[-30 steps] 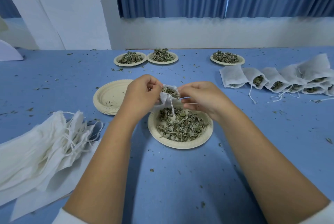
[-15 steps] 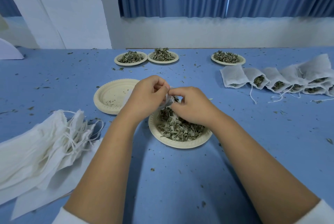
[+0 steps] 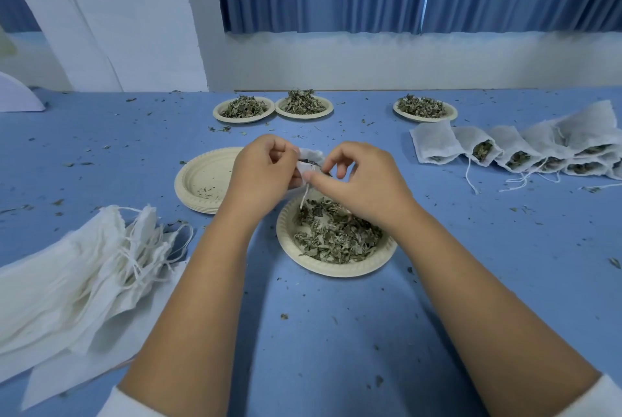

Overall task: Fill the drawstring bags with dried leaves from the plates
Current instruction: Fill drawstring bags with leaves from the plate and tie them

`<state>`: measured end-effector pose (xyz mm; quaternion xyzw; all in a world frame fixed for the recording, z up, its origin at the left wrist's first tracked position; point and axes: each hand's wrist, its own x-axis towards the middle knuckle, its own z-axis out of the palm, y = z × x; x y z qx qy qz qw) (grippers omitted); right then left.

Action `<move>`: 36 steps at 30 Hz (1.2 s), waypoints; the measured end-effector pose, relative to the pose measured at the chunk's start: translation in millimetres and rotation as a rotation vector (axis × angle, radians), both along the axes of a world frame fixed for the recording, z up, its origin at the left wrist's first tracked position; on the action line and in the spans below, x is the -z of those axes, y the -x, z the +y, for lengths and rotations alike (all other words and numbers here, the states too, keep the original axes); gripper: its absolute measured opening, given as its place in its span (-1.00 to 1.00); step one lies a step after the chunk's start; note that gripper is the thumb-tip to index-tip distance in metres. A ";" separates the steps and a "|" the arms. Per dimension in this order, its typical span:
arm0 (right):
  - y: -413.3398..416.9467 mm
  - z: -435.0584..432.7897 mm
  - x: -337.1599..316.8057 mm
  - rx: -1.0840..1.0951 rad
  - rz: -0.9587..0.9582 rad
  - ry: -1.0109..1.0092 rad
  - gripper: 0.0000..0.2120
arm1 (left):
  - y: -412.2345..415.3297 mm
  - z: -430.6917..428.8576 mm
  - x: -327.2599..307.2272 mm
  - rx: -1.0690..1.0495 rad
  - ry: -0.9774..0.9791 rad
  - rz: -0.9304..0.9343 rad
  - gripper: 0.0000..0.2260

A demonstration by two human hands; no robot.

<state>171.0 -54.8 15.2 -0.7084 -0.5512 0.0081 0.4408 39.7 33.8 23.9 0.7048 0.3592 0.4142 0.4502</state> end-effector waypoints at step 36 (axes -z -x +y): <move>-4.6 4.3 4.7 -0.028 0.075 0.000 -0.93 | 9.7 13.5 2.7 -0.014 -0.092 0.089 -0.88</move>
